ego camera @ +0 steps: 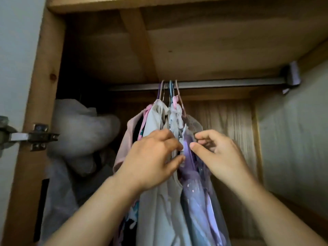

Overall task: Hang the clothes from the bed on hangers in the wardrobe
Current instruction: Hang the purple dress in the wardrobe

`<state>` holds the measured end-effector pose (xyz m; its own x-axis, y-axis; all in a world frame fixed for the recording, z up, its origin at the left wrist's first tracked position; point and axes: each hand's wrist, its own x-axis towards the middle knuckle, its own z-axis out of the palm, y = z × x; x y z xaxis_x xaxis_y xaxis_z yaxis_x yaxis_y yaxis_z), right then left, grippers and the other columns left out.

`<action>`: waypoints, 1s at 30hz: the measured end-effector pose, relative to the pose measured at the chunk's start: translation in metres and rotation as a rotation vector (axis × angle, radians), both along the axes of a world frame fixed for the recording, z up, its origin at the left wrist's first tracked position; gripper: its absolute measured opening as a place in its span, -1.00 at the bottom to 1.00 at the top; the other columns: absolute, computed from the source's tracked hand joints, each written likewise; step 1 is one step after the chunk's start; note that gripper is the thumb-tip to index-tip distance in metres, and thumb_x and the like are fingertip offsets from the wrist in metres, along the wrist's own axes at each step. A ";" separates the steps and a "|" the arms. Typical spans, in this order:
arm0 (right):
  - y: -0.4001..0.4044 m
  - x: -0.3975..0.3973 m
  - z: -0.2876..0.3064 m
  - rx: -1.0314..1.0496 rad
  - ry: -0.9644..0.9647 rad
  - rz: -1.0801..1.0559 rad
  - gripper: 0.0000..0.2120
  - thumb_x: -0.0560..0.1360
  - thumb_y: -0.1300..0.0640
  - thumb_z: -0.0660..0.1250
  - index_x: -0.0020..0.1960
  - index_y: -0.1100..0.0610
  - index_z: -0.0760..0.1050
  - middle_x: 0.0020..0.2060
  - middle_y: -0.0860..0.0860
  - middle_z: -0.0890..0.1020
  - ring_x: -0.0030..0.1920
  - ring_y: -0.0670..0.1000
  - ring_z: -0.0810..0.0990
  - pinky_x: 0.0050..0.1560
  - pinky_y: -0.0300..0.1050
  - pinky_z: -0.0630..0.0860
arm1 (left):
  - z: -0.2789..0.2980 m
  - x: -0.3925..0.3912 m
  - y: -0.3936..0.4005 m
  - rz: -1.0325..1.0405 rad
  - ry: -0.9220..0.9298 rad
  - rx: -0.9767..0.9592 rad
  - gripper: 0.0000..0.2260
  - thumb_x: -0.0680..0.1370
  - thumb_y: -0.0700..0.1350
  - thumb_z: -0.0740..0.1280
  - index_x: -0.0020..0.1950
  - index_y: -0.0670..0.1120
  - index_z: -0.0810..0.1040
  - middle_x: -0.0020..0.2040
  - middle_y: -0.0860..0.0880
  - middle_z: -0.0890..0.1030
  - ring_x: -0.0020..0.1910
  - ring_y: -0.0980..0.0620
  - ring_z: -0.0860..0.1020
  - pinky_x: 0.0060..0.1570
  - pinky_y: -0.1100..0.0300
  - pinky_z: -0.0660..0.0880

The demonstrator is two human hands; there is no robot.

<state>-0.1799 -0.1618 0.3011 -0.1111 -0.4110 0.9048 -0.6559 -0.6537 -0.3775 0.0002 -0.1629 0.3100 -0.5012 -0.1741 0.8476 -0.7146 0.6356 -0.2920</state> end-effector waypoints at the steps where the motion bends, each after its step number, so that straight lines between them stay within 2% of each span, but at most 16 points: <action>1: -0.012 -0.001 0.013 -0.002 0.007 -0.005 -0.86 0.40 0.14 0.44 -0.06 0.02 0.55 -0.19 -0.06 0.60 -0.16 -0.08 0.57 -0.05 -0.24 0.47 | 0.015 -0.002 -0.007 0.016 -0.023 -0.022 -0.68 0.46 0.16 0.21 0.00 0.02 0.62 -0.03 0.04 0.56 0.00 0.01 0.56 -0.08 0.08 0.53; 5: -0.053 -0.006 0.053 0.028 0.016 0.021 -0.92 0.41 0.10 0.43 -0.13 0.00 0.55 -0.22 -0.08 0.61 -0.18 -0.08 0.58 -0.08 -0.18 0.51 | 0.073 -0.009 -0.031 0.209 -0.072 -0.038 -0.72 0.51 0.14 0.29 0.16 0.08 0.56 0.14 0.09 0.47 0.17 0.09 0.43 -0.08 0.26 0.30; 7: -0.068 -0.011 0.068 0.042 0.043 0.020 -0.93 0.42 0.06 0.41 -0.11 0.00 0.55 -0.20 -0.08 0.62 -0.15 -0.09 0.59 -0.13 -0.18 0.49 | 0.101 -0.018 -0.038 0.284 -0.075 -0.032 -0.71 0.52 0.15 0.27 0.20 0.11 0.52 0.15 0.09 0.45 0.17 0.09 0.42 -0.09 0.24 0.32; 13: -0.102 -0.035 0.095 -0.026 -0.011 -0.018 -0.80 0.44 0.04 0.40 0.04 0.06 0.57 -0.09 -0.04 0.60 -0.10 -0.09 0.54 -0.10 -0.25 0.41 | 0.162 -0.061 -0.076 0.494 -0.097 0.029 -0.62 0.52 0.16 0.28 0.28 0.04 0.45 0.18 -0.03 0.47 0.15 -0.04 0.47 -0.11 0.18 0.33; 17: -0.125 -0.050 0.097 -0.027 -0.031 0.004 -0.79 0.44 0.03 0.40 0.06 0.04 0.56 -0.08 -0.05 0.58 -0.10 -0.12 0.52 -0.14 -0.29 0.42 | 0.175 -0.079 -0.110 0.566 0.032 0.171 -0.69 0.50 0.07 0.32 0.16 -0.06 0.49 0.13 -0.09 0.53 0.06 -0.12 0.52 -0.12 0.12 0.42; 20: -0.142 -0.061 0.097 -0.025 -0.052 0.016 -0.79 0.45 0.02 0.39 0.07 0.03 0.55 -0.09 -0.07 0.57 -0.10 -0.13 0.52 -0.11 -0.27 0.46 | 0.180 -0.085 -0.129 0.603 0.136 0.217 -0.76 0.55 0.03 0.26 0.06 -0.11 0.52 0.02 -0.13 0.57 -0.05 -0.14 0.55 -0.15 0.09 0.47; 23: -0.156 -0.070 0.097 -0.019 -0.048 0.043 -0.79 0.46 0.03 0.38 0.07 0.05 0.55 -0.09 -0.08 0.56 -0.10 -0.14 0.52 -0.17 -0.33 0.44 | 0.180 -0.089 -0.137 0.716 0.186 0.194 -0.79 0.57 0.02 0.22 0.02 -0.09 0.53 -0.10 -0.07 0.53 -0.17 -0.08 0.51 -0.22 0.12 0.44; 26: -0.168 -0.079 0.098 -0.016 -0.043 0.058 -0.80 0.46 0.03 0.38 0.06 0.05 0.55 -0.09 -0.07 0.57 -0.09 -0.13 0.53 -0.19 -0.31 0.41 | 0.180 -0.096 -0.140 0.829 0.159 0.144 -0.81 0.59 0.02 0.18 0.00 -0.07 0.47 -0.15 -0.04 0.46 -0.21 -0.05 0.45 -0.25 0.13 0.37; 30: -0.177 -0.085 0.100 0.001 -0.056 0.070 -0.82 0.46 0.04 0.38 0.05 0.05 0.55 -0.11 -0.08 0.56 -0.09 -0.10 0.54 -0.10 -0.22 0.50 | 0.177 -0.096 -0.143 0.788 0.169 0.128 -0.83 0.59 -0.05 0.15 0.06 -0.09 0.46 -0.13 -0.07 0.48 -0.18 -0.08 0.46 -0.23 0.13 0.38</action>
<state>-0.2649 -0.3391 0.4007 -0.1327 -0.4206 0.8975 -0.5867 -0.6965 -0.4131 -0.0958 -0.3059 0.4871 -0.0584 -0.5229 0.8504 -0.9937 -0.0511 -0.0996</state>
